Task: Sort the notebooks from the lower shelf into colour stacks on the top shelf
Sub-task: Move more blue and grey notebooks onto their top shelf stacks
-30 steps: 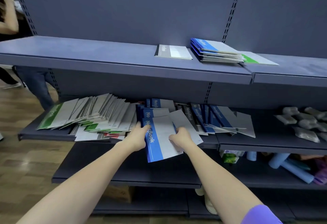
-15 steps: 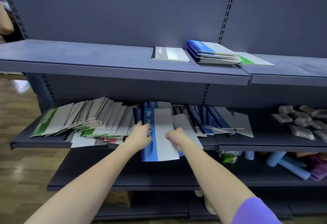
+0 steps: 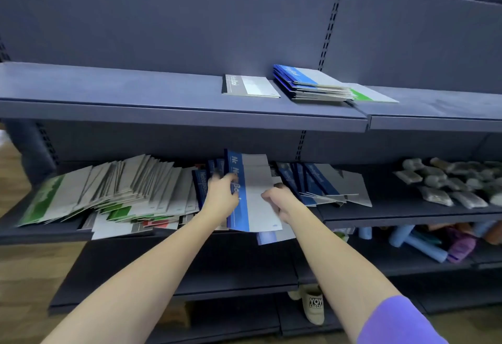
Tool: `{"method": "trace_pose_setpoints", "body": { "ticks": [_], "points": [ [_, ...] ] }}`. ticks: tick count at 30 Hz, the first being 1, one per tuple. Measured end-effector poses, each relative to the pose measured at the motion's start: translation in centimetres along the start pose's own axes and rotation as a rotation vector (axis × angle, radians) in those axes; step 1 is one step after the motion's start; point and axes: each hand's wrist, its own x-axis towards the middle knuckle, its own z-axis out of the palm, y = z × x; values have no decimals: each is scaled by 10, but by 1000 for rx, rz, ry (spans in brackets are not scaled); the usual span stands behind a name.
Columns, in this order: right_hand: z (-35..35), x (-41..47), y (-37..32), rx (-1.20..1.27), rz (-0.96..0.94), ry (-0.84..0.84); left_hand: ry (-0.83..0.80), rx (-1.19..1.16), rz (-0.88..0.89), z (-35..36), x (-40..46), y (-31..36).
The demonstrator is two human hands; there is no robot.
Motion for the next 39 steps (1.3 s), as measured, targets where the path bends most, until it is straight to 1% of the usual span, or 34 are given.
{"method": "trace_pose_setpoints", "body": {
  "ticks": [3, 6, 8, 9, 12, 16, 20, 21, 23, 26, 31, 32, 35, 38, 39],
  "points": [
    [-5, -5, 6, 20, 13, -7, -10, -190, -78, 0, 2, 11],
    [-6, -11, 13, -110, -6, 4, -1, -310, -203, 4, 7, 13],
    [-3, -11, 22, -210, 6, -13, -25, -326, -229, 9, 7, 10],
    [0, -12, 25, -219, 15, -24, -42, -329, -231, 12, 6, 9],
    [7, -4, 36, -260, -30, -18, -14, -343, -240, 20, 3, 4],
    [0, 0, 38, -491, -169, -2, 26, -327, -272, 21, 5, -9],
    [-15, 7, 45, -944, -245, 41, 39, -178, -247, 27, 1, -20],
    [-16, 7, 47, -996, -241, 22, 36, -131, -229, 30, 0, -22],
    [-17, 9, 52, -1016, -234, -47, 34, -61, -209, 35, -2, -26],
    [-13, 9, 56, -1089, -230, -146, 50, -50, -234, 40, -3, -31],
    [-4, 15, 76, -1270, -297, -106, 110, -90, -265, 40, -5, -37],
    [-6, 16, 78, -1263, -328, -91, 123, -102, -287, 39, -5, -39],
    [-17, 17, 75, -1122, -365, -50, 145, -104, -325, 34, -9, -46],
    [-14, 16, 74, -1142, -291, -150, 154, -100, -341, 32, -12, -46],
    [-10, 16, 76, -1176, -285, -143, 159, -105, -349, 32, -12, -45]
  ]
}}
